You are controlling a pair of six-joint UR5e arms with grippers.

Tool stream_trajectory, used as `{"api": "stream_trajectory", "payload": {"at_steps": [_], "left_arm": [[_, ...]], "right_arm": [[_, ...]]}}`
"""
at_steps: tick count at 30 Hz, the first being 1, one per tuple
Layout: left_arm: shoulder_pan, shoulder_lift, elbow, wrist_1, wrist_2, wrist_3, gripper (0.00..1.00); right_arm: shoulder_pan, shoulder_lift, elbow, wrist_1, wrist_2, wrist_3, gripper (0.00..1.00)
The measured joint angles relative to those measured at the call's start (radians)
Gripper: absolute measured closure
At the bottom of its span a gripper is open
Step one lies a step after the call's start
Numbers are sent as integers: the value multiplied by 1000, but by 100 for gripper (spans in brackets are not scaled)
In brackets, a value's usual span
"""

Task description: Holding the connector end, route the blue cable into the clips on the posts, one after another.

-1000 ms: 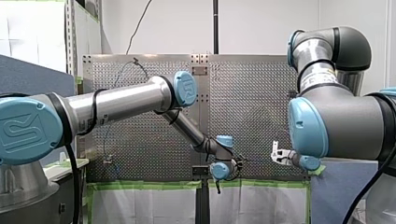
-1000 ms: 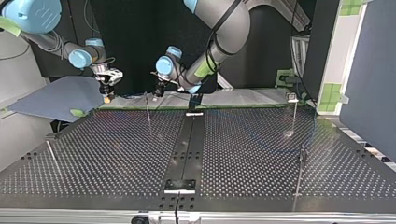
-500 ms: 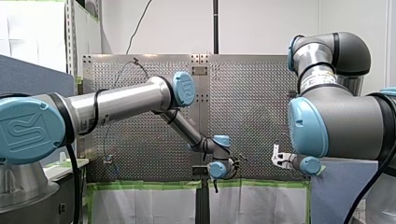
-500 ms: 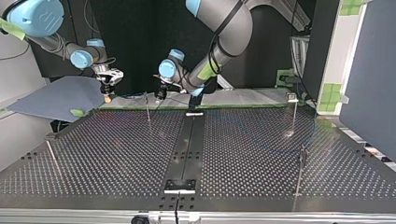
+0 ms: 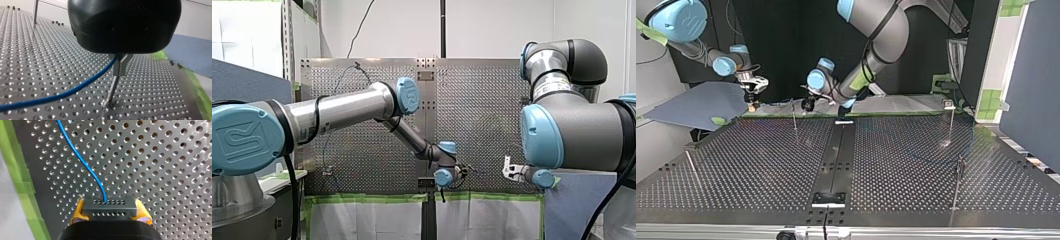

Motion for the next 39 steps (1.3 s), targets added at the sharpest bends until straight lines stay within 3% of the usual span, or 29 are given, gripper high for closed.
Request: {"api": "stream_trajectory", "payload": {"at_steps": [15, 25, 39], "left_arm": [[38, 0, 7, -23, 22, -11, 100], [48, 1, 8, -39, 34, -11, 100], [75, 0, 38, -40, 9, -12, 100]], "right_arm": [[1, 42, -75, 9, 1, 7, 100], [5, 47, -113, 16, 1, 7, 100], [6, 48, -161, 40, 0, 10, 100]]}}
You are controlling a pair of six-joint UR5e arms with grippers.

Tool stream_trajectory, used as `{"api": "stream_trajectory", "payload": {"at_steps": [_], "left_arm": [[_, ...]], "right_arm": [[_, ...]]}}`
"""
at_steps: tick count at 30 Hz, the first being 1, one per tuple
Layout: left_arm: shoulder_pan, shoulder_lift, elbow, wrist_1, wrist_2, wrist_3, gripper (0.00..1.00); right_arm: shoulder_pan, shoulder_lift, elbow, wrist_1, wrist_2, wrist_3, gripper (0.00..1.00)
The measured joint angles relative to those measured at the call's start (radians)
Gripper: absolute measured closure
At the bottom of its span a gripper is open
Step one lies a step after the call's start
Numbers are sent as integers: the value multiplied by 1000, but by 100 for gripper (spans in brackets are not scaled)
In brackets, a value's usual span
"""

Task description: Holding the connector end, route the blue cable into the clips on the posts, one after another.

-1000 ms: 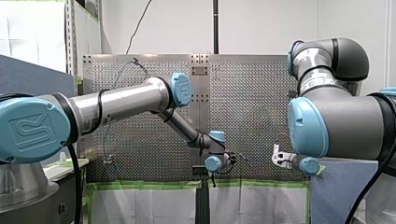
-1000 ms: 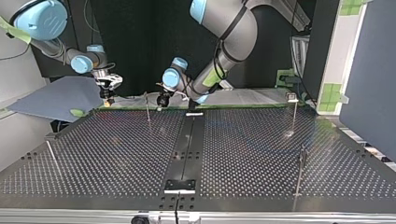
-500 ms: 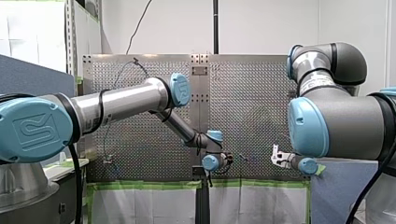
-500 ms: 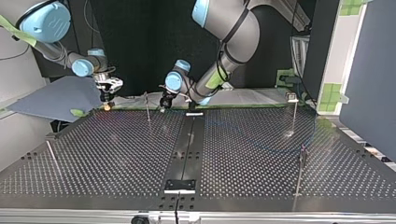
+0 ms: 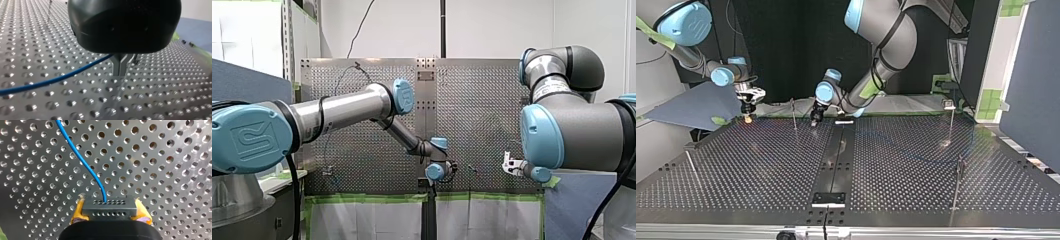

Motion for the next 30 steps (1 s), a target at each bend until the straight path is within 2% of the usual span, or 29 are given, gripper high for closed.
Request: {"api": "stream_trajectory", "payload": {"at_steps": [7, 17, 27, 28, 29, 30], "left_arm": [[8, 0, 6, 0, 1, -7, 100], [-5, 0, 7, -7, 6, -3, 100], [-13, 1, 7, -53, 27, 53, 100], [-14, 1, 7, -57, 32, 57, 96], [-16, 1, 7, -62, 37, 64, 88], [-17, 1, 7, -65, 40, 71, 88]], "right_arm": [[-2, 1, -22, 3, -1, 8, 100], [-2, 2, -24, 4, -3, 9, 100], [0, 4, -24, 5, -7, 9, 100], [0, 4, -24, 5, -7, 9, 100], [0, 4, -24, 5, -7, 9, 100], [0, 5, -24, 5, -7, 9, 100]]}}
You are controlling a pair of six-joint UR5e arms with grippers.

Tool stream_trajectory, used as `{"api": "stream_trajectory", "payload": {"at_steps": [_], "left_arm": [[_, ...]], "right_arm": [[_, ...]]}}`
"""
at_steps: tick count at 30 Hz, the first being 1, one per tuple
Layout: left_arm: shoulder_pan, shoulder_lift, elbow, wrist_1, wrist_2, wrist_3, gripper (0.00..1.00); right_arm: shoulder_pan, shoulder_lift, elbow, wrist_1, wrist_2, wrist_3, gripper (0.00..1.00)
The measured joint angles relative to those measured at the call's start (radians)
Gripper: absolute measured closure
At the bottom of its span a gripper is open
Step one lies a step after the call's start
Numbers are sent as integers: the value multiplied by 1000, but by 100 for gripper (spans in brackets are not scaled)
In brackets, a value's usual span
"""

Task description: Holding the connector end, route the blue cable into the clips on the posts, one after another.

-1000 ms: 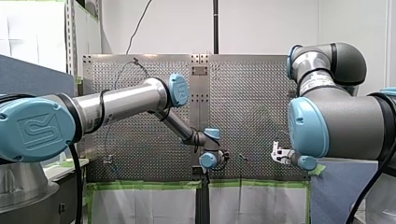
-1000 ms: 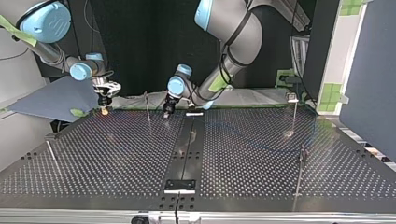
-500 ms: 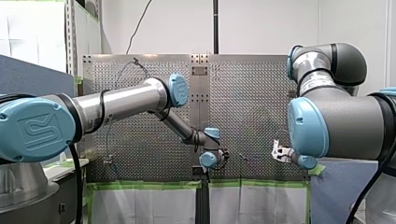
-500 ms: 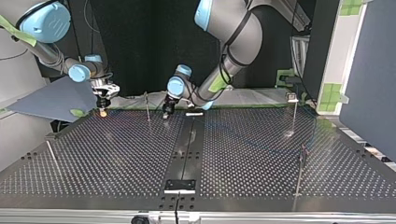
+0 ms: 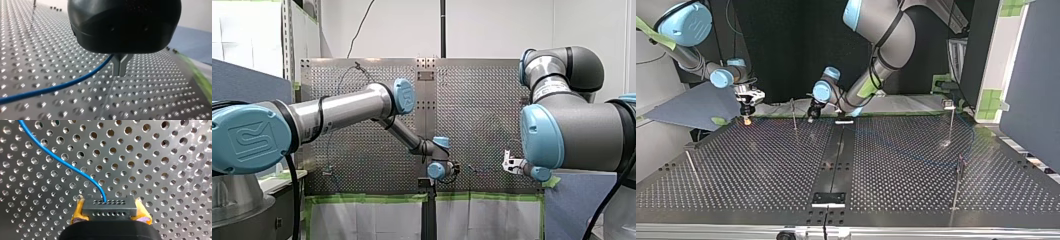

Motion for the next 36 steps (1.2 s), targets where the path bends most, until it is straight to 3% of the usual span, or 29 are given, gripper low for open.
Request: {"api": "stream_trajectory", "payload": {"at_steps": [2, 3, 4, 5, 6, 8, 19, 25, 32, 36], "left_arm": [[-2, 0, 0, -6, 4, 16, 55], [-3, 0, 0, -9, 5, 23, 55], [-4, 0, 0, -11, 5, 31, 36], [-5, 0, 0, -14, 5, 42, 24], [-5, 1, 0, -17, 4, 51, 24], [-8, 1, 0, -27, -5, 71, 1], [-23, 1, 0, -120, -85, 153, 1], [-34, 8, -1, -176, -89, 177, 1], [-49, 23, -36, -240, -80, 244, 1], [-50, 49, -73, -228, -76, 276, 1]], "right_arm": [[-1, 0, 0, 0, -1, 0, 100], [-1, 0, 0, 0, -2, 0, 100], [-2, 1, 0, 0, -5, 0, 100], [-2, 1, 0, 1, -6, 0, 100], [-3, 1, 0, 2, -8, 0, 100], [-4, 1, 0, 4, -11, 0, 100], [-3, 3, 0, 14, -21, 0, 100], [-4, 4, 0, 22, -22, -1, 100], [-5, 4, 0, 31, -22, -4, 100], [-5, 5, 0, 33, -22, -5, 100]]}}
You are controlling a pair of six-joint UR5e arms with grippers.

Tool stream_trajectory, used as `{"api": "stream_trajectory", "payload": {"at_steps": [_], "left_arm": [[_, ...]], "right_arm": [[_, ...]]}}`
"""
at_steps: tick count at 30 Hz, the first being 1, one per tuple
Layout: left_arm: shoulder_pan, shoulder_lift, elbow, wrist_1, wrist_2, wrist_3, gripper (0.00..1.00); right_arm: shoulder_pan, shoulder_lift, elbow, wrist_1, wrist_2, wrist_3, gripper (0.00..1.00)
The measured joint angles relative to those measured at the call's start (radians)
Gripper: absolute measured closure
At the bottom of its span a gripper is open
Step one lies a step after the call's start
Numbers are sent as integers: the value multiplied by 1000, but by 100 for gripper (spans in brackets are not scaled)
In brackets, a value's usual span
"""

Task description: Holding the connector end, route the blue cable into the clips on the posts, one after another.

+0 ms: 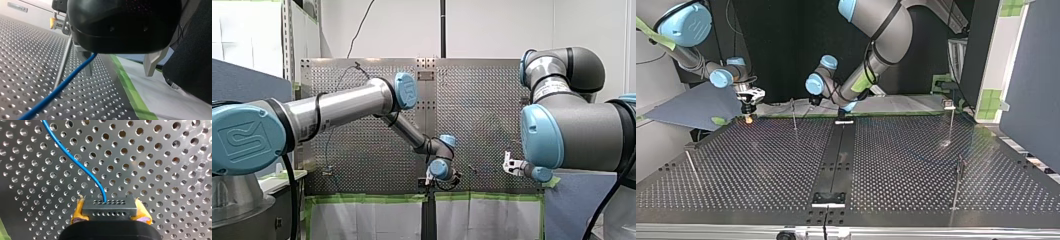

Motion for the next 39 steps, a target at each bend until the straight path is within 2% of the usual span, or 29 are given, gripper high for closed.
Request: {"api": "stream_trajectory", "payload": {"at_steps": [7, 14, 23, 29, 39], "left_arm": [[-4, 54, -60, 45, 7, 15, 1], [-23, 86, -112, 38, 35, 23, 1], [-54, 88, -119, 17, 46, 42, 1], [-78, 88, -119, 36, 50, 41, 1], [-94, 88, -120, 56, 42, 21, 1]], "right_arm": [[1, 1, 0, 4, 0, -1, 100], [2, 2, 1, 10, -1, -3, 100], [3, 4, 1, 13, -1, -4, 100], [3, 5, 1, 14, -1, -4, 100], [3, 8, 1, 15, -8, -4, 100]]}}
